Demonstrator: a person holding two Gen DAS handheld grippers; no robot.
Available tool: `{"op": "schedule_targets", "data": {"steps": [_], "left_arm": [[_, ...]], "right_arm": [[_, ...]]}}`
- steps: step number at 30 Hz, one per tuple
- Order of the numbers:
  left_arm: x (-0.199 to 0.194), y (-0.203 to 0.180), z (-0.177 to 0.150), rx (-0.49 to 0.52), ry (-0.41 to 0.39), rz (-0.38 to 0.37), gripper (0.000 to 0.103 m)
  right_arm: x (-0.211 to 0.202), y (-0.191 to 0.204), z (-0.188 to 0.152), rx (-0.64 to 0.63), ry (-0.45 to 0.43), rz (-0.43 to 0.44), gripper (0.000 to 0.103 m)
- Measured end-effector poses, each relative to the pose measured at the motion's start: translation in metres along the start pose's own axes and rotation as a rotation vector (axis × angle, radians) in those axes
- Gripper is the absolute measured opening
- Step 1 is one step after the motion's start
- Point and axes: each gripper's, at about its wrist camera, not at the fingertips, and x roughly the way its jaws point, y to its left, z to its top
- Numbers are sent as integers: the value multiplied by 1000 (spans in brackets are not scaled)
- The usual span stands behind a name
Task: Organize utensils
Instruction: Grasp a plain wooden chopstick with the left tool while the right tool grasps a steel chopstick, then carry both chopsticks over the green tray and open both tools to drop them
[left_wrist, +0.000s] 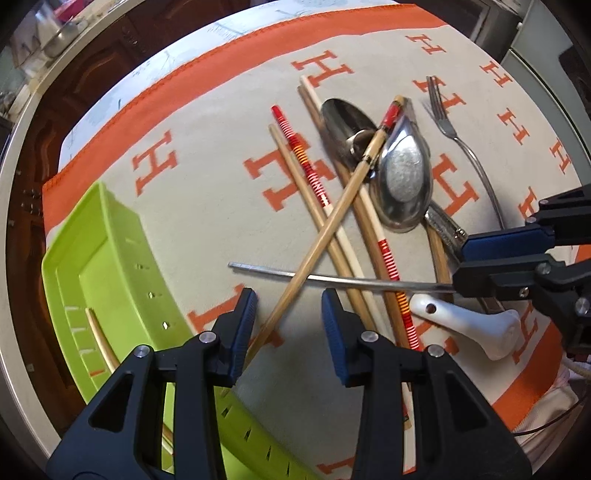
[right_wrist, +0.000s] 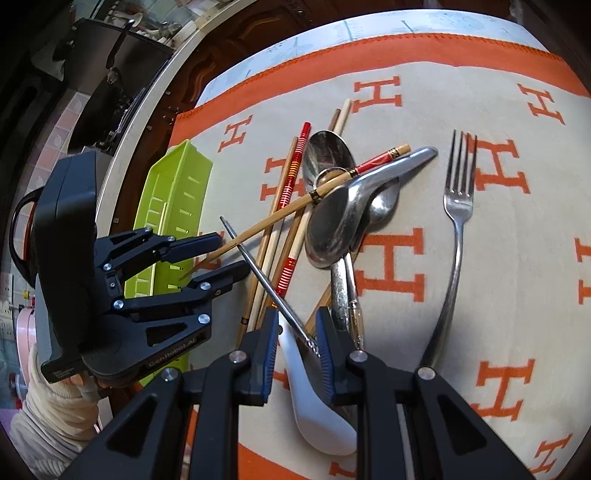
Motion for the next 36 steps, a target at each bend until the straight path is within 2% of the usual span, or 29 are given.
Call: {"op": "schedule_targets", "data": {"steps": [1, 3, 6, 10, 14, 20, 22, 26, 36], "left_arm": [[1, 0, 1, 3, -3, -6, 21], [2, -1, 2, 1, -1, -26, 11], [1, -2, 1, -3, -7, -23, 4], [0, 4, -3, -47, -15, -41, 3], [-8, 14, -12, -119, -29, -76, 3], [-32, 17, -32, -180, -74, -110, 3], [-40, 16, -37, -190, -89, -119, 3], [-52, 15, -44, -216, -113, -137, 3], [-79, 12, -67, -278, -180, -157, 3]], "right_arm": [[0, 1, 0, -14, 1, 1, 20], [1, 5, 1, -39, -1, -1, 20], [3, 14, 1, -94, -2, -12, 20], [9, 27, 2, -170, 2, -36, 20], [22, 36, 5, -239, 18, -96, 20], [42, 44, 8, -310, 62, -148, 19], [42, 45, 9, -325, 54, -150, 11], [40, 49, 6, -350, 16, -192, 6], [16, 39, 10, -208, -64, -99, 5]]}}
